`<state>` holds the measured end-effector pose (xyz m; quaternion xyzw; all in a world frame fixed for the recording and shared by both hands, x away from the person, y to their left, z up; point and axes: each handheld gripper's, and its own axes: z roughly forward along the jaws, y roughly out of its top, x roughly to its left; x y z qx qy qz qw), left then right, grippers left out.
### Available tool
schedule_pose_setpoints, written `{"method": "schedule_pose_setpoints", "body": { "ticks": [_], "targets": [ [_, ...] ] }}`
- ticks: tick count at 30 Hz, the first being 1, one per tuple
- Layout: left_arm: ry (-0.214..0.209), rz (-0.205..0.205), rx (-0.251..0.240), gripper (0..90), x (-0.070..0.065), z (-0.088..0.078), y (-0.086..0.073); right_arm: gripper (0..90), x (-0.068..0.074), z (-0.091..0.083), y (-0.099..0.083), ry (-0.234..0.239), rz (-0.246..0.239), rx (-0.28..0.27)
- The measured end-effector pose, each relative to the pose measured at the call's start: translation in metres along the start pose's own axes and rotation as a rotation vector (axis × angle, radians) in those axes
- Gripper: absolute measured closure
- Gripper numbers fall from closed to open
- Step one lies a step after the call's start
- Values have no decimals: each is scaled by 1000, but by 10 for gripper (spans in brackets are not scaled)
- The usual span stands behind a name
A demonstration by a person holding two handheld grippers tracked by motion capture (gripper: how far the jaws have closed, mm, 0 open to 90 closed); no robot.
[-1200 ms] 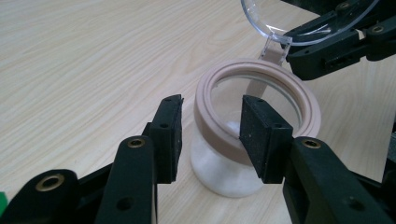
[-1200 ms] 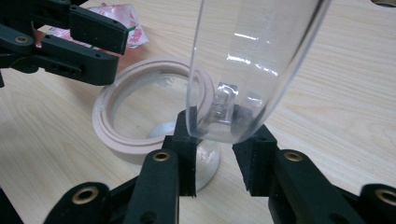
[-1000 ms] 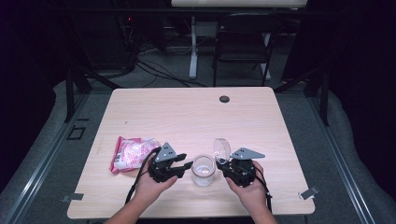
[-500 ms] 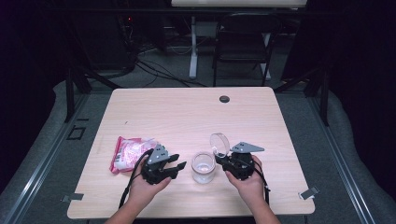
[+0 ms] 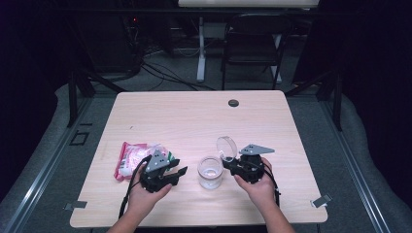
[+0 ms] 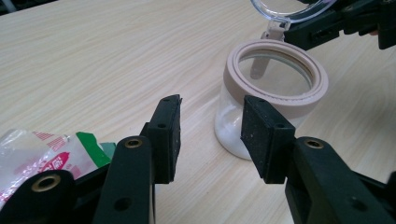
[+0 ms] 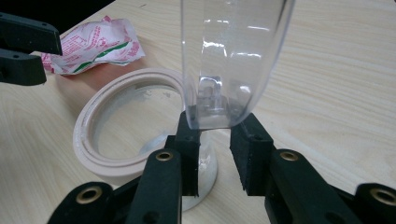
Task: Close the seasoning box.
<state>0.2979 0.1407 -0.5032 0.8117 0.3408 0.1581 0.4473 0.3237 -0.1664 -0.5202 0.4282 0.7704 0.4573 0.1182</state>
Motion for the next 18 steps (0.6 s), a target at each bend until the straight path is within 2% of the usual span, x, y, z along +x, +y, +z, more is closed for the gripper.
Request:
{"method": "schedule_pose_setpoints", "body": {
  "ticks": [10, 18],
  "targets": [
    [23, -29, -37, 579, 11, -8, 2, 735, -1, -1, -2, -7, -1, 27],
    [36, -40, -46, 581, 17, -12, 2, 791, -2, 3, -6, -12, -12, 69]
  ]
}}
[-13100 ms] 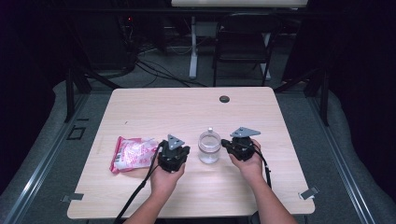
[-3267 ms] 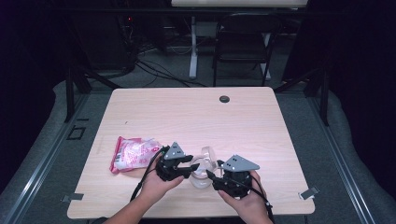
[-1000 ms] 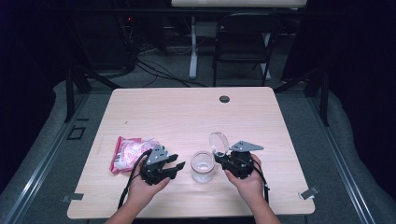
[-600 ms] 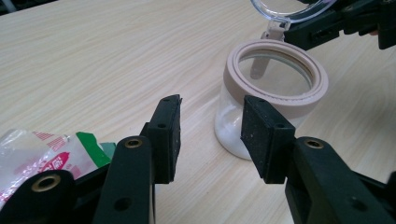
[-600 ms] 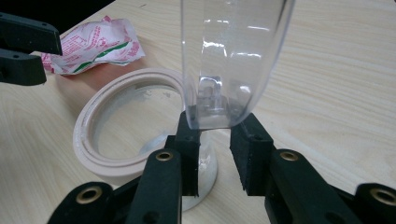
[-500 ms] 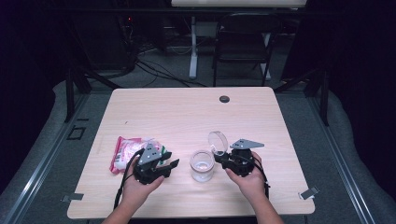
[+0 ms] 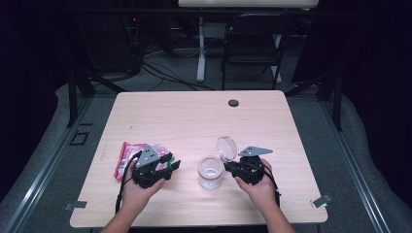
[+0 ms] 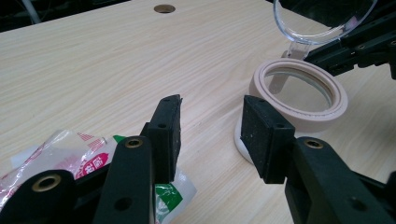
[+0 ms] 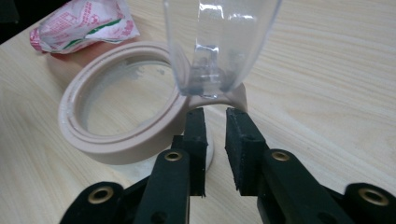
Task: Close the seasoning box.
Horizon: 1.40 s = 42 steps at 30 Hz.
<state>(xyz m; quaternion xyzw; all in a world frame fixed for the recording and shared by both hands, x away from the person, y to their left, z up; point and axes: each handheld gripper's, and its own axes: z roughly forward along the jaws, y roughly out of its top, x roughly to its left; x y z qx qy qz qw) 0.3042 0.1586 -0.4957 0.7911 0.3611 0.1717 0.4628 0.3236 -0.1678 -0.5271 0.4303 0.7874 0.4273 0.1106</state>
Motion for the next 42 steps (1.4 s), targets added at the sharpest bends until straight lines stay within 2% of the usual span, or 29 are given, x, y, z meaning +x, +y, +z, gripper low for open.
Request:
{"method": "schedule_pose_setpoints", "body": {
  "ticks": [4, 10, 13, 20, 25, 28, 30, 32, 37, 42],
  "targets": [
    [5, -4, 2, 582, 2, -1, 0, 822, -3, 3, -2, -15, 12, 7],
    [24, -12, -1, 586, 5, -5, -3, 864, -12, 6, -1, -25, 59, -1],
    [35, -18, -7, 587, 7, -9, -4, 860, -15, 9, 0, -3, 80, 2],
    [70, -43, -11, 595, 15, -18, -8, 900, -19, 15, 5, -15, 78, -13],
    [100, -65, -10, 599, 22, -25, -13, 878, -29, 20, 7, 9, 121, -17],
    [119, -65, -10, 603, 26, -30, -15, 868, -29, 17, 8, 15, 136, -11],
    [132, -69, -13, 605, 29, -32, -17, 865, -27, 17, 9, 13, 128, -13],
    [141, -88, -18, 607, 32, -35, -18, 864, -26, 16, 10, -1, 122, -7],
    [155, -91, -21, 608, 38, -37, -19, 862, -26, 19, 10, -6, 138, 2],
    [166, -106, -26, 609, 43, -40, -20, 855, -25, 18, 9, -11, 135, 11]
  ]
}}
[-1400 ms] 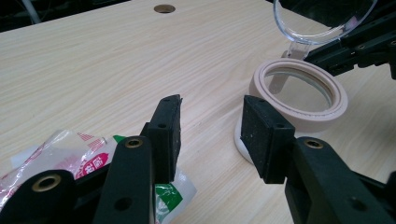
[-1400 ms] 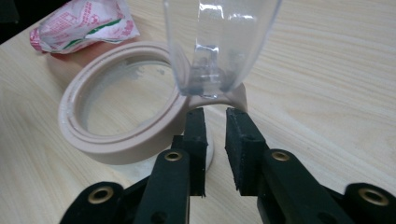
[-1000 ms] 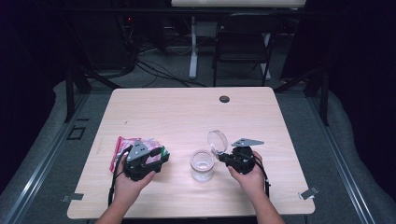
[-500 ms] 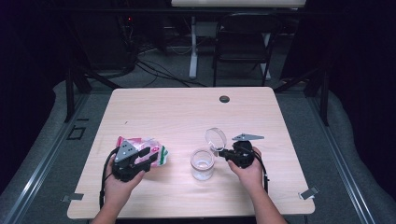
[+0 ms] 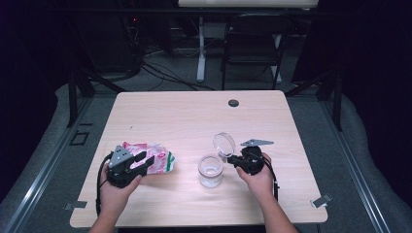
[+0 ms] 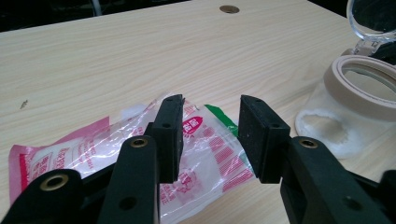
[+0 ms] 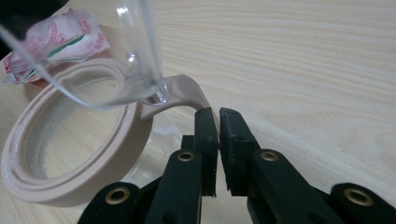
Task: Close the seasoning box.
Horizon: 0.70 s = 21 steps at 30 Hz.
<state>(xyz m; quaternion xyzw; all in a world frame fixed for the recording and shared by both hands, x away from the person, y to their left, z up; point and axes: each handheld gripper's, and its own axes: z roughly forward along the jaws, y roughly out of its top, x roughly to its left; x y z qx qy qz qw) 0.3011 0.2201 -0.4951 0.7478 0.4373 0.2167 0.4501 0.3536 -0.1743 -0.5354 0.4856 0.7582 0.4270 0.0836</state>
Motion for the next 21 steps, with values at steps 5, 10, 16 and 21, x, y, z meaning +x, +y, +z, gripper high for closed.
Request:
{"method": "schedule_pose_setpoints", "body": {
  "ticks": [5, 10, 16, 21],
  "targets": [
    [9, -4, 0, 609, 4, 0, 0, 833, 2, -1, -1, 16, 12, 14],
    [15, -11, 2, 609, 7, 0, -1, 848, 6, 3, -2, 1, -1, 15],
    [19, -11, 7, 613, 8, 1, -5, 843, 3, 7, 0, 8, 21, 0],
    [8, -2, 14, 617, 8, 3, -8, 841, 1, 11, 2, 14, 20, -9]
  ]
}}
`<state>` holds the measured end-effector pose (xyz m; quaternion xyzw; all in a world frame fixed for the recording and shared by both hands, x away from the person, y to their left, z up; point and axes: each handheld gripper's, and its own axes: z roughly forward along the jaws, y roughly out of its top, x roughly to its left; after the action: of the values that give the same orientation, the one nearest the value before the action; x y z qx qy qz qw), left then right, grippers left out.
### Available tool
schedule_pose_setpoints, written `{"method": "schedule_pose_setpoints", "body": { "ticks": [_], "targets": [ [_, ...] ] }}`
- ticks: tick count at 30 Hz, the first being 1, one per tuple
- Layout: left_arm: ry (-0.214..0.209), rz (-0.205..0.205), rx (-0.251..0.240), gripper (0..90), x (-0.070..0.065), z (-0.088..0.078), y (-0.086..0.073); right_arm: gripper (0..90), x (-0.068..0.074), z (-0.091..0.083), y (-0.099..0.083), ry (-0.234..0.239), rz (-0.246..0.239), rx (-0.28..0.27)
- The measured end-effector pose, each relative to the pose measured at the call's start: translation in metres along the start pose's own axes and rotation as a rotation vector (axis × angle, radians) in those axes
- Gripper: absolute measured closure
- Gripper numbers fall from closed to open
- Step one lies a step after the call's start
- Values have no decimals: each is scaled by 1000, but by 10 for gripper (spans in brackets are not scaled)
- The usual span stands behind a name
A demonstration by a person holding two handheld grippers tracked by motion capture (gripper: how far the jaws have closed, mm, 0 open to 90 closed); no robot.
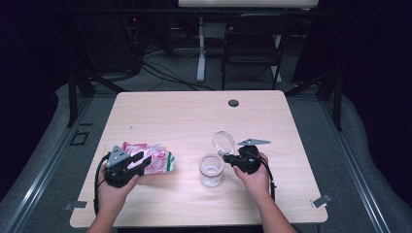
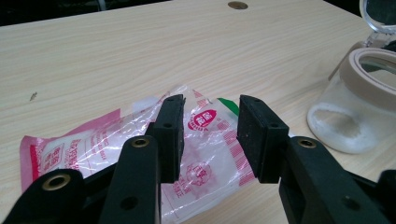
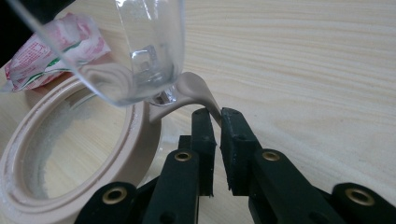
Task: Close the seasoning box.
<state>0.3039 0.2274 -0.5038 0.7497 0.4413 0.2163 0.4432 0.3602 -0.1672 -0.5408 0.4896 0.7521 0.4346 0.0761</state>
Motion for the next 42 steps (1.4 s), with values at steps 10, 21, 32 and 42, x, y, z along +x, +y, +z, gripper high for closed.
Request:
{"method": "schedule_pose_setpoints", "body": {
  "ticks": [10, 21, 32, 42],
  "targets": [
    [-11, 47, 69, 603, -5, 11, -8, 800, -4, 6, 5, 30, -16, -20],
    [-12, 81, 45, 557, -6, 16, -7, 698, 1, -3, 1, 23, -46, -22],
    [-52, 156, 45, 542, -15, 25, 2, 567, 6, -27, -15, -61, -107, -66],
    [-62, 187, 63, 515, -17, 26, -4, 532, 6, -42, -23, -111, -115, -103]
  ]
}}
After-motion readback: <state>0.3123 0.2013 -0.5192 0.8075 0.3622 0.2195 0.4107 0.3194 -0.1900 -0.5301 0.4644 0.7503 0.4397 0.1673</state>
